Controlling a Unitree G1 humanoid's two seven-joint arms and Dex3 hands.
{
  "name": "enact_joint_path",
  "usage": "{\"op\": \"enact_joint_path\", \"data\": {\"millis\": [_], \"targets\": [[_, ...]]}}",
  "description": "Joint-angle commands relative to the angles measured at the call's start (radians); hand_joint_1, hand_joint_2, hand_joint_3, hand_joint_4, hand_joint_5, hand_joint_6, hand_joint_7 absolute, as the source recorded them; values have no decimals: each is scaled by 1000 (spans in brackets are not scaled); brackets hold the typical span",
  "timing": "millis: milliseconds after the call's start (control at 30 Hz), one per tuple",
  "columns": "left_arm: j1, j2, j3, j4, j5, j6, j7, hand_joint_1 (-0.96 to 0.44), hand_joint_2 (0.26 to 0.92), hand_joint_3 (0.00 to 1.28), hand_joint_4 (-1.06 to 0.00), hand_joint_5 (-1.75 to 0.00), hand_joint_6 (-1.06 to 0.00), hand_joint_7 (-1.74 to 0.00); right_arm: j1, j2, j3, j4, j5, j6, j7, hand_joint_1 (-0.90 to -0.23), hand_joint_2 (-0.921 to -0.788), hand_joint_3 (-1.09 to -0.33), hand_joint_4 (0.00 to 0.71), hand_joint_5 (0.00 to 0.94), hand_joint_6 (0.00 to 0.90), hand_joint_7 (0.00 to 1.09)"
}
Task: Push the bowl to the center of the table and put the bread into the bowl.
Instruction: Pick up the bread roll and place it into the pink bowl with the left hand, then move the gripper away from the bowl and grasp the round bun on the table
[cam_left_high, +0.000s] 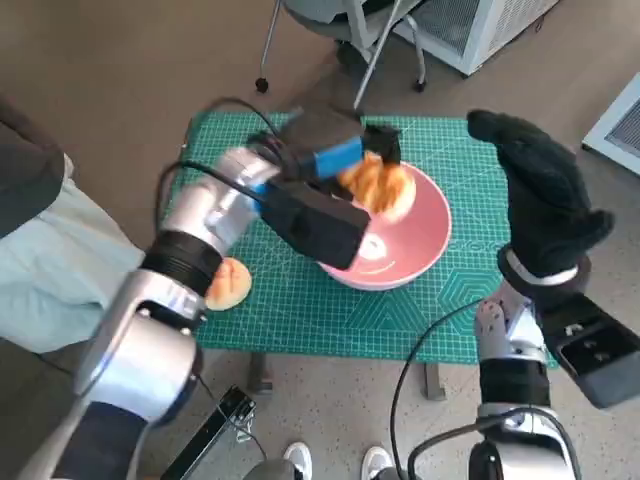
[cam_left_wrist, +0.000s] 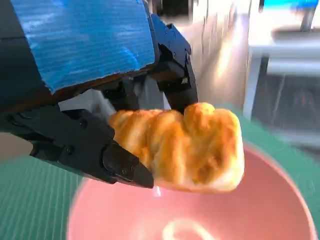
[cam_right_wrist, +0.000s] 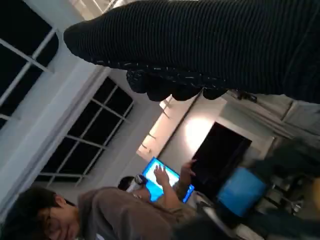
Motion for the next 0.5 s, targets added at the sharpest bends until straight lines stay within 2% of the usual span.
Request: {"op": "enact_joint_path", "data": {"millis": [33, 133, 300, 400, 500], "targets": [[21, 10, 18, 2, -34, 57, -113, -169, 787, 94, -55, -105, -53, -477, 35, 2, 5, -28, -10, 21, -16, -546, -921, -635, 352, 0, 15, 854], [26, 18, 27, -19, -50, 76, -163, -182, 770, 70, -17, -34, -17, -374, 44, 1, 6, -45, -17, 27, -28, -544, -921, -638, 350, 0, 7, 868], [54, 53, 53, -78, -77, 66, -185, -216, 767, 55, -2, -5, -2, -345, 54, 1, 8, -59, -26, 32, -43, -540, -921, -640, 348, 0, 1, 879], [94, 94, 84, -139, -110, 12, -182, -228, 769, 50, 0, -1, 0, -339, 55, 2, 11, -60, -33, 31, -52, -537, -921, -640, 347, 0, 0, 882], [146, 156, 139, -229, -180, -62, -217, -230, 774, 46, -2, -1, -10, -345, 51, 2, 11, -46, -36, 26, -56, -536, -921, -639, 347, 0, -1, 882]]}}
